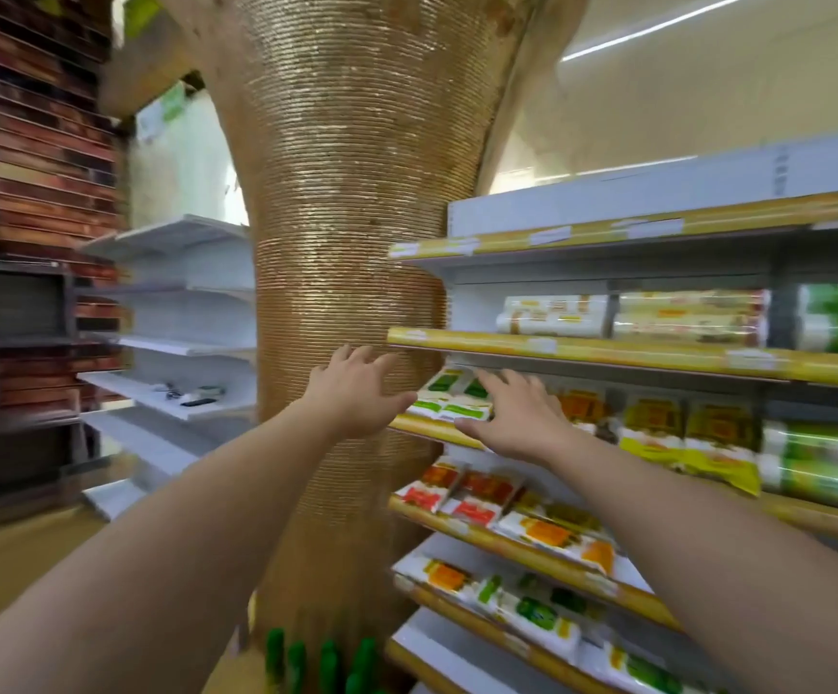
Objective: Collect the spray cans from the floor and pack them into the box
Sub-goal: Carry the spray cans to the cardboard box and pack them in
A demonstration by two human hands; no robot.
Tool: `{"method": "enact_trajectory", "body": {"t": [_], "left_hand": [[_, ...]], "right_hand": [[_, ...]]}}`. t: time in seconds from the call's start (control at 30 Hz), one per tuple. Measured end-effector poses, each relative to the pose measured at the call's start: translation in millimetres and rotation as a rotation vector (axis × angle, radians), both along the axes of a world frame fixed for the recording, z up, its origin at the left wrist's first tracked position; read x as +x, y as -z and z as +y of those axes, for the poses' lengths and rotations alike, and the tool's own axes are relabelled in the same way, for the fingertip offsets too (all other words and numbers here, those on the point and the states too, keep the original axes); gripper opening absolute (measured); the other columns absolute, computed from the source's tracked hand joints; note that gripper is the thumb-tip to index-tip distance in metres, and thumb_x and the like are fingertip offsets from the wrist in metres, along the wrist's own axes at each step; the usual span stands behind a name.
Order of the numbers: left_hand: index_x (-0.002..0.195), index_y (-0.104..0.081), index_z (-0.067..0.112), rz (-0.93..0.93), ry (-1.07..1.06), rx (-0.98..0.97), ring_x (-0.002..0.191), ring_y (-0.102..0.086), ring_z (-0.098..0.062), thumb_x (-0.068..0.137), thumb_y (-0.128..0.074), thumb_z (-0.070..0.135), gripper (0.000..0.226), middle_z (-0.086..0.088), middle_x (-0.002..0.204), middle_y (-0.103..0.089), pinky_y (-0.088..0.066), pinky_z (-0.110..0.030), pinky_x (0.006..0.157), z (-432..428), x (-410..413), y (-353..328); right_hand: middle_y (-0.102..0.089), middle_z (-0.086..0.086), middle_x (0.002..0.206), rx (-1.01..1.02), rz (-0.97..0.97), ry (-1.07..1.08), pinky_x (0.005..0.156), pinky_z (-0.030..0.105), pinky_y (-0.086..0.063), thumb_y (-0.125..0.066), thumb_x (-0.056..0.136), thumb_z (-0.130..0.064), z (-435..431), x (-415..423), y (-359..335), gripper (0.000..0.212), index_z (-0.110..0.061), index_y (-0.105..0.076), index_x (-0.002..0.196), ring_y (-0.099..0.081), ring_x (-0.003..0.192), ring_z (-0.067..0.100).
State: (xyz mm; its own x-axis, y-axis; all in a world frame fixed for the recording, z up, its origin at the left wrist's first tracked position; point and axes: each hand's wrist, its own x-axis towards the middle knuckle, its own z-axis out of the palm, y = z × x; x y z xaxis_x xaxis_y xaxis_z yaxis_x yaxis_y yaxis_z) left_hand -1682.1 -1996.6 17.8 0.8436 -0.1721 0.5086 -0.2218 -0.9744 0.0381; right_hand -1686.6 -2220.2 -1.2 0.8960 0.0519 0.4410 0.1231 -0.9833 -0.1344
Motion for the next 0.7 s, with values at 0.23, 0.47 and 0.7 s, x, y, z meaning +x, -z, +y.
{"method": "enact_trajectory", "body": {"t": [0.23,0.47,0.7], "left_hand": [[0.159,-0.021,0.033,0.047,-0.103,0.04,0.153,-0.012,-0.032,0.09,-0.038,0.078,0.084,-0.006,0.166,-0.021,-0.024,-0.058,0.119,106.3,63.0,23.8],[0.159,-0.023,0.03,0.152,-0.172,0.017,0.152,-0.014,-0.031,0.093,-0.042,0.072,0.082,-0.007,0.165,-0.022,-0.024,-0.055,0.12,182.8,115.0,71.8],[0.16,-0.019,0.03,0.305,-0.203,0.033,0.152,-0.015,-0.032,0.093,-0.042,0.072,0.083,-0.01,0.166,-0.02,-0.025,-0.057,0.119,224.7,179.5,150.9]], "right_hand": [[-0.023,0.009,0.165,0.027,0.053,-0.106,0.119,0.052,-0.027,-0.055,0.087,-0.074,100.6,89.4,24.0,0.09,-0.034,-0.02,0.16,-0.022,0.149,0.038],[-0.026,0.011,0.162,0.032,0.127,-0.156,0.118,0.051,-0.03,-0.058,0.087,-0.071,172.2,158.7,69.6,0.091,-0.031,-0.022,0.159,-0.025,0.148,0.037],[-0.022,0.01,0.164,0.035,0.261,-0.202,0.12,0.055,-0.025,-0.061,0.087,-0.069,223.5,225.8,122.6,0.092,-0.032,-0.019,0.16,-0.022,0.149,0.038]]}}
